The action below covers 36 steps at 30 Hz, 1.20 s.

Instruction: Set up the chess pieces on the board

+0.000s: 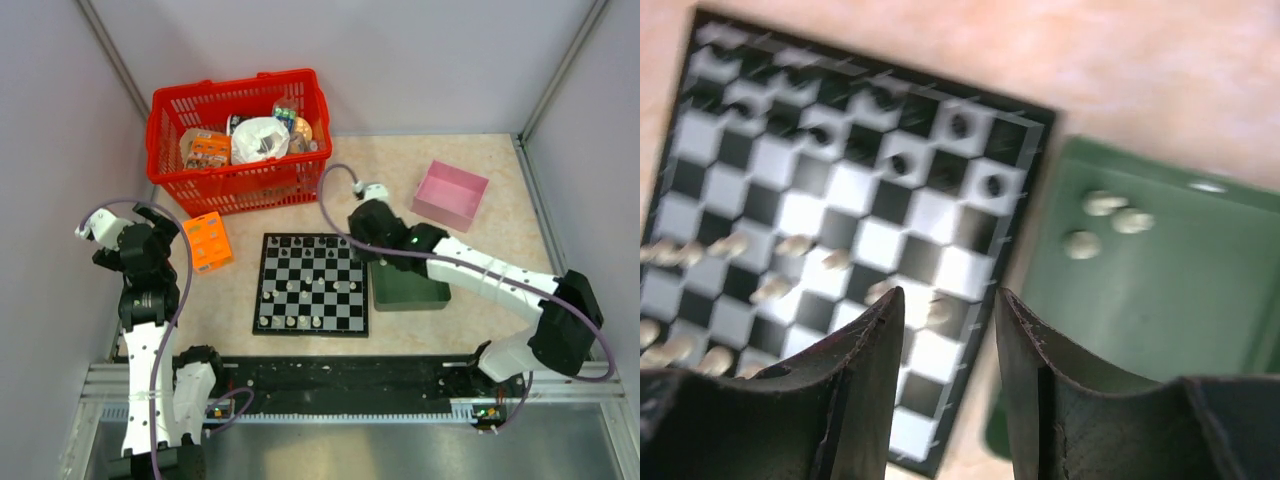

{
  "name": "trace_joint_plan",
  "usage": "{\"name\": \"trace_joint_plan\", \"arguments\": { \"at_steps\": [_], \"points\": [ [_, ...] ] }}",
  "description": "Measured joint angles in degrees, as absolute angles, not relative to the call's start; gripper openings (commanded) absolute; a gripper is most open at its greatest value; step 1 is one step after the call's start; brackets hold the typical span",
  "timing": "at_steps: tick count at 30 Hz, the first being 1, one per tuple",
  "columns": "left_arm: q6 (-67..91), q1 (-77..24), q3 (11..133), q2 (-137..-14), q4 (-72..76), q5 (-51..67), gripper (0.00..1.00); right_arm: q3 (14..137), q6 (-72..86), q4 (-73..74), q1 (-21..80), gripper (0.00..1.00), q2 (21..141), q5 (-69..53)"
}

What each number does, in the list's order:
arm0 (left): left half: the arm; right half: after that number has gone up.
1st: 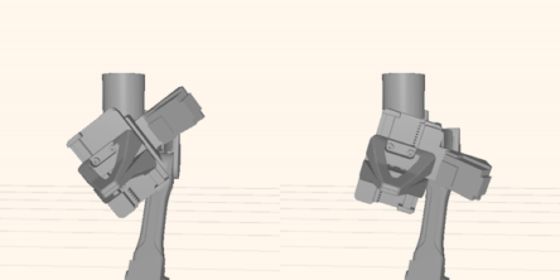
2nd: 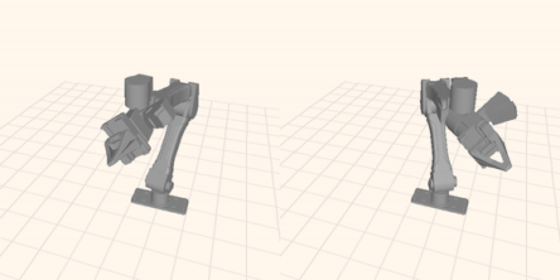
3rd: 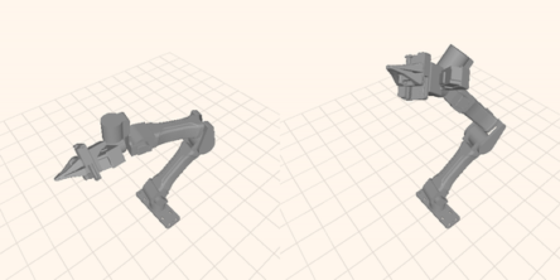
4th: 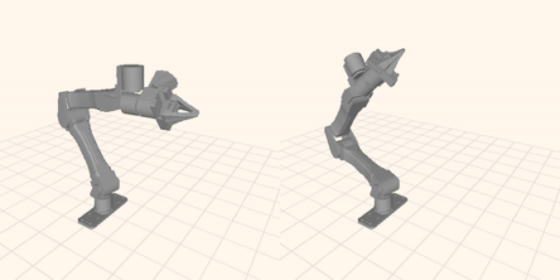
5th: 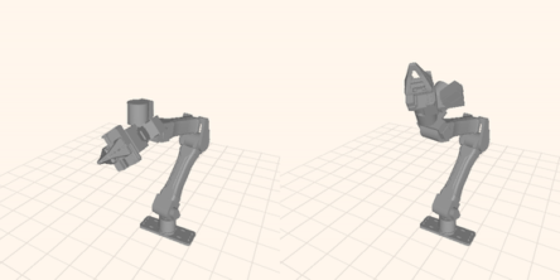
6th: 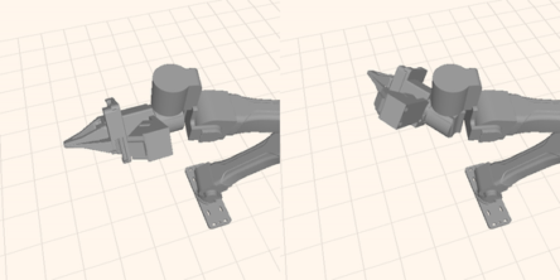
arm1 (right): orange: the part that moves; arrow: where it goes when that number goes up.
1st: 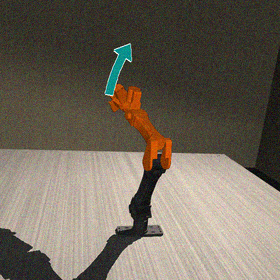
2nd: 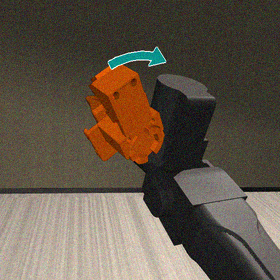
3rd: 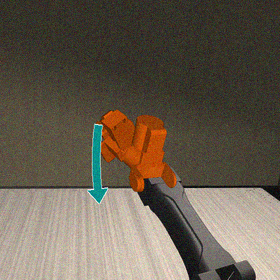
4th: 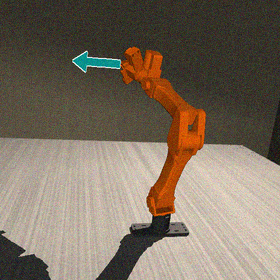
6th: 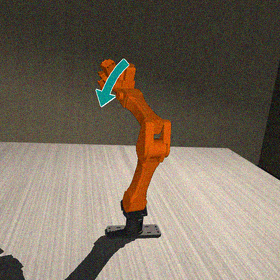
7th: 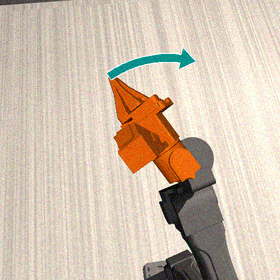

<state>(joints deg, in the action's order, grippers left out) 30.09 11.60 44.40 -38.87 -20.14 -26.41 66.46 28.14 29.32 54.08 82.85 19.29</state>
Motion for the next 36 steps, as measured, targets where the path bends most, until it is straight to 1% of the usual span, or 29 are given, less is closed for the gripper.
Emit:
{"name": "trace_joint_plan", "arguments": {
  "at_steps": [3,5,11,18,20,23,30,36],
  "points": [
    [30.1,11.6,44.4,-38.9,-20.1,-26.4,0.99,63.5,28.2,29.1,46.3,0.42,80.3,19.4],
    [30.1,11.6,44.4,-38.9,-20.1,-26.4,0.99,61.8,28.1,28.9,42.9,0.42,79.9,19.0],
    [30.1,11.6,44.4,-38.9,-20.1,-26.4,0.99,59.9,27.8,28.9,37.0,0.40,81.4,17.7],
    [30.1,11.6,44.4,-38.9,-20.1,-26.4,0.99,59.9,26.1,28.5,35.4,0.40,86.2,17.3],
    [30.1,11.6,44.4,-38.9,-20.1,-26.4,0.99,59.9,25.9,28.3,35.0,0.38,87.7,17.0],
    [30.1,11.6,44.4,-38.9,-20.1,-26.4,0.99,59.9,25.5,28.2,34.4,0.38,89.2,16.2],
    [30.1,11.6,44.4,-38.9,-20.1,-26.4,0.99,59.9,24.6,27.0,33.6,0.39,89.4,12.8],
    [30.1,11.6,44.4,-39.2,-20.1,-26.3,0.99,59.9,24.7,25.5,33.6,0.38,90.1,9.3]
  ]
}}
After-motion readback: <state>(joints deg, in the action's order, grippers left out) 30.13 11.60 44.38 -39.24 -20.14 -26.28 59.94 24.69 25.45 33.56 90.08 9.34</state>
